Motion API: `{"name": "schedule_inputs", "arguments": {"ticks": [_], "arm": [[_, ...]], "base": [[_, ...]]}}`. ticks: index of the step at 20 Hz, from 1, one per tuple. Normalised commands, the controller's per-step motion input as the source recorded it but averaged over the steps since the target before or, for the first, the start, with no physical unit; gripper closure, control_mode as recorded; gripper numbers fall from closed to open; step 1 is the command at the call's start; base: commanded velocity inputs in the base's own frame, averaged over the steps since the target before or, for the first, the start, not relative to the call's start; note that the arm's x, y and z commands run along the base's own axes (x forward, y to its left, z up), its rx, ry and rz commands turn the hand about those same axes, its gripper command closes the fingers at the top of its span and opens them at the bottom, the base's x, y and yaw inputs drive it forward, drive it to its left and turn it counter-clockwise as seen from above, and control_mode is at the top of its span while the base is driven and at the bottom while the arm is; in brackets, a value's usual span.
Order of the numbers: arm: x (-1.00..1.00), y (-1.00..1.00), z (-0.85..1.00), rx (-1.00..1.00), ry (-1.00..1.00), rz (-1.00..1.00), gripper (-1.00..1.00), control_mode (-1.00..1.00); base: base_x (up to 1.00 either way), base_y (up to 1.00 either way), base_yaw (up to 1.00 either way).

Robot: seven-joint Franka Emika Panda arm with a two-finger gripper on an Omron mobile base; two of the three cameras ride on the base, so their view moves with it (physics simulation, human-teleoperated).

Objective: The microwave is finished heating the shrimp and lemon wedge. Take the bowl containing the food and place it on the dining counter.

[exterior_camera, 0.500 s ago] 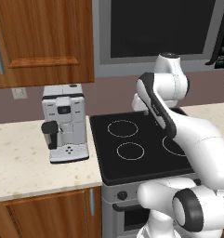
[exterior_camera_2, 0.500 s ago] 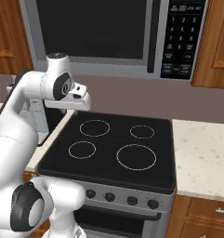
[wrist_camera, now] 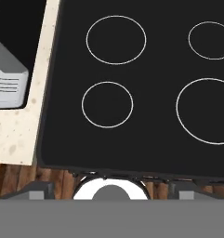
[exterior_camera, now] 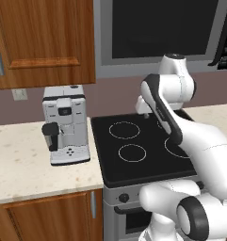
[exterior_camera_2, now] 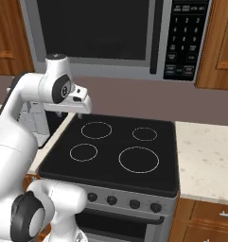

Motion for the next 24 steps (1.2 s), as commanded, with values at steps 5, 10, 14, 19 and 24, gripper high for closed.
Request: {"name": "schedule_inputs", "arguments": {"ticks": [5, 10, 14, 19, 24], "arm": [[-0.04, -0.01, 0.0, 0.0, 0.0, 0.0, -1.0, -1.0], [0.0, 0.0, 0.0, 0.0, 0.0, 0.0, -1.0, 1.0], [0.0, 0.0, 0.0, 0.0, 0.0, 0.0, -1.0, 1.0], [0.0, 0.0, 0.0, 0.0, 0.0, 0.0, -1.0, 1.0], [0.0, 0.0, 0.0, 0.0, 0.0, 0.0, -1.0, 1.0]], "base": [[0.0, 0.0, 0.0], [0.0, -0.06, 0.0], [-0.06, -0.53, 0.0], [-0.07, -0.57, 0.0], [-0.23, -0.41, 0.0]]}}
